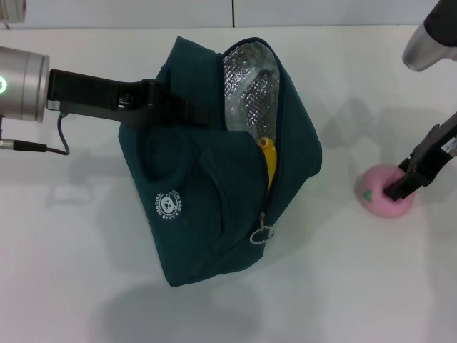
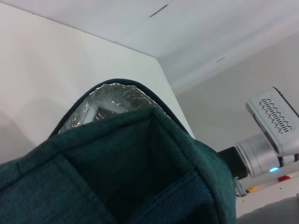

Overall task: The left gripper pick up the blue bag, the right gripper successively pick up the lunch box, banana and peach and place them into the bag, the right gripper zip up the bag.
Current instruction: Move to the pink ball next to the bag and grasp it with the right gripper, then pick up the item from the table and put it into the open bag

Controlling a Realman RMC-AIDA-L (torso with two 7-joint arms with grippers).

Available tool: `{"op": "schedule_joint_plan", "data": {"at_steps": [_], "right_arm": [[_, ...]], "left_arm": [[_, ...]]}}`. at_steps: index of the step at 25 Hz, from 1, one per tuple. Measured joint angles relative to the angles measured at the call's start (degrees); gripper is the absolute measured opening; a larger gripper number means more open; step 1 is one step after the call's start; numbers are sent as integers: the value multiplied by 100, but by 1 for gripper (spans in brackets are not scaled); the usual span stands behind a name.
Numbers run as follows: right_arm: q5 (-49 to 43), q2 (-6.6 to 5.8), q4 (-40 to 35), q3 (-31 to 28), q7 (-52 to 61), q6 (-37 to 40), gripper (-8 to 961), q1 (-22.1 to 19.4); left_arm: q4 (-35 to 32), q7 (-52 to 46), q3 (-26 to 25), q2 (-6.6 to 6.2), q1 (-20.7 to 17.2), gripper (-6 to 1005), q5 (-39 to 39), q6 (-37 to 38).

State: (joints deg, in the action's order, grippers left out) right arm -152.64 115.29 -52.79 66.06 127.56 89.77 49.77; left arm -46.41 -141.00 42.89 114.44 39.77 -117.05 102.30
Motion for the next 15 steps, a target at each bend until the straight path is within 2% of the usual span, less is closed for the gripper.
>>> {"op": "schedule_joint_plan", "data": {"at_steps": [8,15], "right_arm": [[117,10,30,-25,3,-66,514,-14],[245,0,-1,-149,23,-32,261,-25]], "left_arm": [[0,2,0,-6,-30,34,8,0],[0,8,0,-26,-69,34,104,0]]}}
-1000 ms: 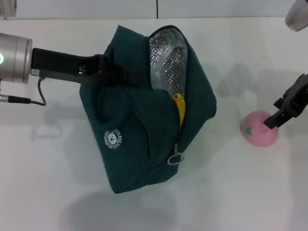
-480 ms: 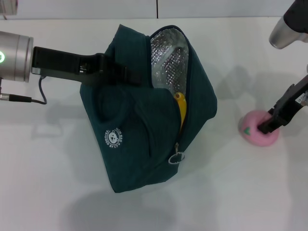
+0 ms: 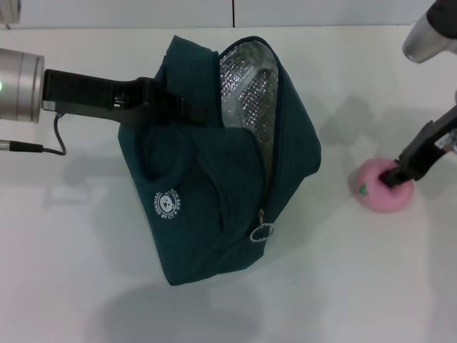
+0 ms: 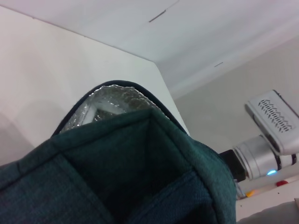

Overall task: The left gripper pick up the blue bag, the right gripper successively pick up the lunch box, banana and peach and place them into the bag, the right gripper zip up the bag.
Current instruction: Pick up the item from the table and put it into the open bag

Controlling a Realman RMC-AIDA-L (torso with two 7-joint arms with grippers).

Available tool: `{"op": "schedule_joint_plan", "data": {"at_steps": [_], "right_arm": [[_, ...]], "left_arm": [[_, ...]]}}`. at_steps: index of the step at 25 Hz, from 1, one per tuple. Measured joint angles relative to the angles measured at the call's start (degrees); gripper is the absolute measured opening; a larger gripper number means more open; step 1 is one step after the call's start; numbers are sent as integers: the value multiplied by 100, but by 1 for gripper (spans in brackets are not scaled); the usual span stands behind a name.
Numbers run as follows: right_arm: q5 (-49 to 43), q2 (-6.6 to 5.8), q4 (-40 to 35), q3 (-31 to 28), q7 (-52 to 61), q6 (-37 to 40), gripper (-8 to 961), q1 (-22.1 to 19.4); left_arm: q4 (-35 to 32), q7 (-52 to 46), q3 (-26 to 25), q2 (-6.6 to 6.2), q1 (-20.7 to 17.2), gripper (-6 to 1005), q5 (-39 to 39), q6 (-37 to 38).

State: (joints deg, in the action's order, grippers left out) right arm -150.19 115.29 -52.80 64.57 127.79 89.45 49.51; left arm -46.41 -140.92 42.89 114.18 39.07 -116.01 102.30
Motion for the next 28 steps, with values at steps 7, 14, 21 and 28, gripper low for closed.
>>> {"op": "schedule_joint_plan", "data": {"at_steps": [7,14,21,28], "right_arm": [[540,-45,-802,-1543,-82,246,171,-224],[3551,-85,-1572,-1661,-971,430,117,-831],[4798,2,-1069,-865,-1890,378,80,-794],[4817,-6,-360,-342,-2068,-11,52,-603]], "left_arm": [[0,3,-1,13,-52,34,8,3],[0,3,0,21,-64,34,17,10],[0,-16,0,9,-41,34,17,11],[0,-26,0,-12,-57,34,82,7]]}}
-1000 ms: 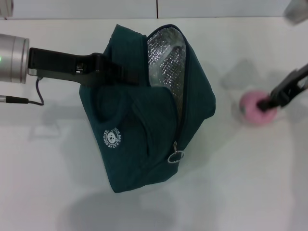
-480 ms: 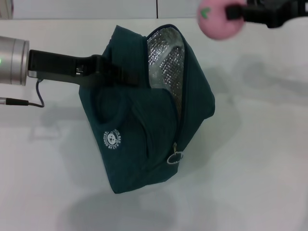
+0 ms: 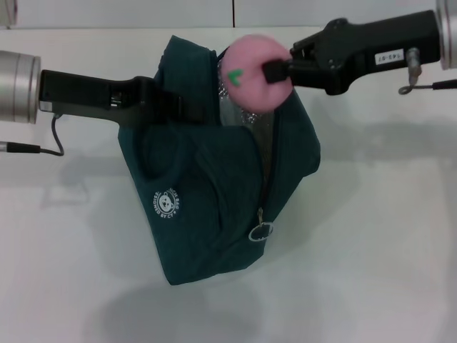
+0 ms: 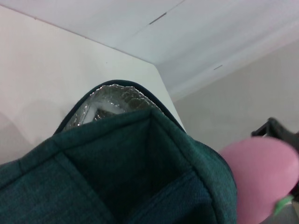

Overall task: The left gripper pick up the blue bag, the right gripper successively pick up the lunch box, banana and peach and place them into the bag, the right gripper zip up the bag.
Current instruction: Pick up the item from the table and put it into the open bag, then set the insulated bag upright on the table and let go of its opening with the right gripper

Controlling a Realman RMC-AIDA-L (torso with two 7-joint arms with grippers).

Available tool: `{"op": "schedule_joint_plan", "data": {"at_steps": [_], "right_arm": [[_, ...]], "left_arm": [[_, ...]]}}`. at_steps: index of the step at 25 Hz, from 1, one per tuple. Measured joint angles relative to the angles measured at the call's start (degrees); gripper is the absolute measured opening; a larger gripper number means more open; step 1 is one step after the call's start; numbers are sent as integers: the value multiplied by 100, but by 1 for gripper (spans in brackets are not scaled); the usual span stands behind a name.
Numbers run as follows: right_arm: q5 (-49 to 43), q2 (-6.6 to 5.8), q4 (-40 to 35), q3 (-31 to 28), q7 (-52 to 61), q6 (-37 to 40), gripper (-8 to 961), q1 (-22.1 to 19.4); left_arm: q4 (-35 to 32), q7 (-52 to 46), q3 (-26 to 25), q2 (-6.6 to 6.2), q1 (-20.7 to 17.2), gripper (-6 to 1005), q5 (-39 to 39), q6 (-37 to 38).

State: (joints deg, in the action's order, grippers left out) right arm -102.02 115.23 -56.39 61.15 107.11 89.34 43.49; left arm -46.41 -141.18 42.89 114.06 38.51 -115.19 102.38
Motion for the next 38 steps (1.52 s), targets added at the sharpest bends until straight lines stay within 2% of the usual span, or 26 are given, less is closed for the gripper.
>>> {"op": "schedule_joint_plan", "data": {"at_steps": [5,11,16,23,27,30,38], "right_arm": [[-17,-20,291,233,-96,93,54,119],[-332,-1,202,457,-6,20,63,121],[-348,-17,202,476,11,30,260,107],[-379,-34,145,481,42,84,406,126],[-715,-12,-4,487,134,148,490,141],[-814,7,-174,464,202,165,690,86],[-773,8,-444,-310,281,60,722,-63]], "left_arm": [[0,1,-8,-3,-7,34,16,-7],[0,6,-47,-2,-31,34,15,-7],[0,-2,-55,-1,-46,34,16,-8],[0,11,-53,-6,-46,34,16,-8],[0,12,-66,-7,-47,34,16,-8],[0,18,-70,-7,-54,34,15,-12],[0,26,-71,-7,-73,34,14,-17]]}}
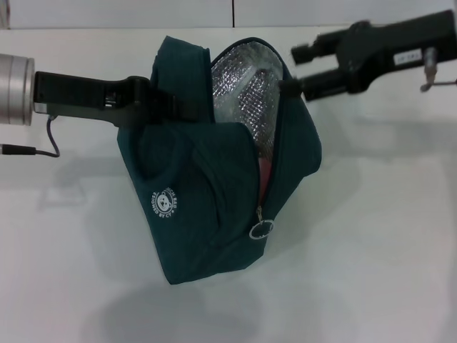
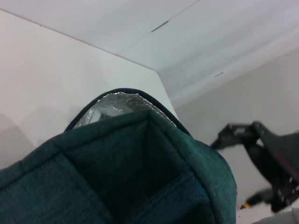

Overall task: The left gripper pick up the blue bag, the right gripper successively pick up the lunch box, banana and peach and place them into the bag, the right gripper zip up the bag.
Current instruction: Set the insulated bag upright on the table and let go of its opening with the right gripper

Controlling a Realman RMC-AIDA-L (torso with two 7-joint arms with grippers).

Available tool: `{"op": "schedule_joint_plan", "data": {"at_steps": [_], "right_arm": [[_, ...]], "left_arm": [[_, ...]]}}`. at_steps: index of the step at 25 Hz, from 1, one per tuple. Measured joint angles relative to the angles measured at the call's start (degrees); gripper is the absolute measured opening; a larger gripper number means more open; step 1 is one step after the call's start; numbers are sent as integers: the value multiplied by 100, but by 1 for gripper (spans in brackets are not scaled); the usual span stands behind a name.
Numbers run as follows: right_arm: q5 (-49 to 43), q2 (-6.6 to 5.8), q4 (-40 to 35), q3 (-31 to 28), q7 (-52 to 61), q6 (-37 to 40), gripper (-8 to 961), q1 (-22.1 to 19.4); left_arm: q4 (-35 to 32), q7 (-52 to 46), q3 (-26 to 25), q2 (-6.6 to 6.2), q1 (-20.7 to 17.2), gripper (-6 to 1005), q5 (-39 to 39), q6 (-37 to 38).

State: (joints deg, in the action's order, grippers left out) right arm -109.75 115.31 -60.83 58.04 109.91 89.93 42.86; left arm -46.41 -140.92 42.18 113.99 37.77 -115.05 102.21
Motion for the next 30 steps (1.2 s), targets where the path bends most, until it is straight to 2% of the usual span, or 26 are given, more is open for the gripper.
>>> {"op": "schedule_joint_plan", "data": {"at_steps": [7,10,15,19,23,30], "right_arm": [[24,1,42,-94,35,-793,718,20],[-242,-10,145,-23,478,-1052,717,227],[-808,-26,214,58,1281,-1096,714,779],[-1595,-22,312,77,2058,-1068,712,1217],[-2193,1,387,268,2454,-1060,710,1380],[-2273,-4,818,425,2571,-1069,707,1523]], "left_arm": [[0,17,1,0,2,34,0,-1],[0,18,0,0,18,34,0,-5],[1,27,1,0,23,34,0,-30],[0,61,1,7,23,34,0,-69],[0,88,0,13,12,34,0,-78],[0,137,0,28,18,35,0,-88]]}}
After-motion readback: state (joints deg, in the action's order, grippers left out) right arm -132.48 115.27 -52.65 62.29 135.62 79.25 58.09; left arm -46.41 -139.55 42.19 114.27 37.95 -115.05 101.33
